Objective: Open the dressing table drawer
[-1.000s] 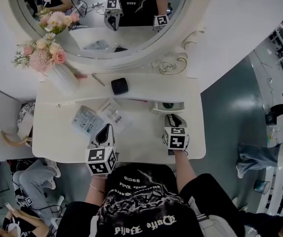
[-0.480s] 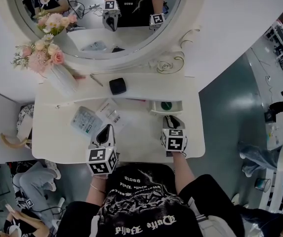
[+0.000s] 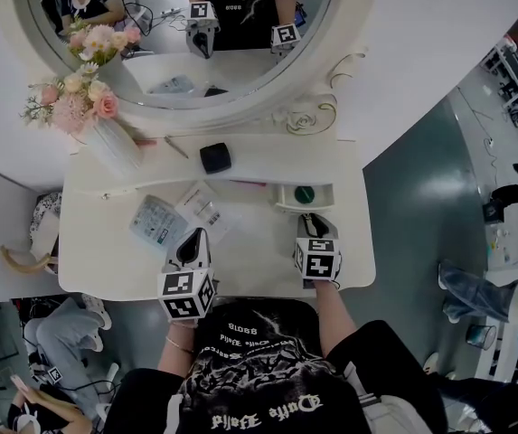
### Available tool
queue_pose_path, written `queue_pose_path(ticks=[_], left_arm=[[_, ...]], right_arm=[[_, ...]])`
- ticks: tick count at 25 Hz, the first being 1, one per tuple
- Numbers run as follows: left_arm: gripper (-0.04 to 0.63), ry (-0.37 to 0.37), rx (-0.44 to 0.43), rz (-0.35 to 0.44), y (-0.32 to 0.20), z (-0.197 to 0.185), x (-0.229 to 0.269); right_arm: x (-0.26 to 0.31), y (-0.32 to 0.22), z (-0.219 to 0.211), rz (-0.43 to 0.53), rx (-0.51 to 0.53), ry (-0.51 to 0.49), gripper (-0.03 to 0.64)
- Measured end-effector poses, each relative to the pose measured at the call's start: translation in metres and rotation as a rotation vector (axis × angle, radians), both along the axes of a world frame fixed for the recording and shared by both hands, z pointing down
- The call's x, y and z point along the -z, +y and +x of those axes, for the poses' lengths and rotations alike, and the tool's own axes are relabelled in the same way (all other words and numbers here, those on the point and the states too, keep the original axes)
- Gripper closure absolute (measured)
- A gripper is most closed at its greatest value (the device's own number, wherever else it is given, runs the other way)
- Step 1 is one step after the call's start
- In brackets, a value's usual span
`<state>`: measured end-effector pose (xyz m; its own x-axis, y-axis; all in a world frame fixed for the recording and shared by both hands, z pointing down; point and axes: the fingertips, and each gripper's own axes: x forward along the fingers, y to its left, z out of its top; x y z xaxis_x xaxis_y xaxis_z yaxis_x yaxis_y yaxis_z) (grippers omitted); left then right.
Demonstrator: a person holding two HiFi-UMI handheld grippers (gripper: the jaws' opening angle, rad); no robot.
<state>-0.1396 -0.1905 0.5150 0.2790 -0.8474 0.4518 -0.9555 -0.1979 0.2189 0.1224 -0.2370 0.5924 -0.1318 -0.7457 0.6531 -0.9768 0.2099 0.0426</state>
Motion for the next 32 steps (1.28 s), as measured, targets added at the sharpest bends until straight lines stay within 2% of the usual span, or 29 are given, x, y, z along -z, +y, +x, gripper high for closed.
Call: queue_pose_path(ticks=[32], left_arm=[[0.580,0.006,-0.011,-0.026,0.003,-0.009,-0.010]], right_arm=[[0.002,0.011,-0.001,0.003,0.015,0.017,0.514]])
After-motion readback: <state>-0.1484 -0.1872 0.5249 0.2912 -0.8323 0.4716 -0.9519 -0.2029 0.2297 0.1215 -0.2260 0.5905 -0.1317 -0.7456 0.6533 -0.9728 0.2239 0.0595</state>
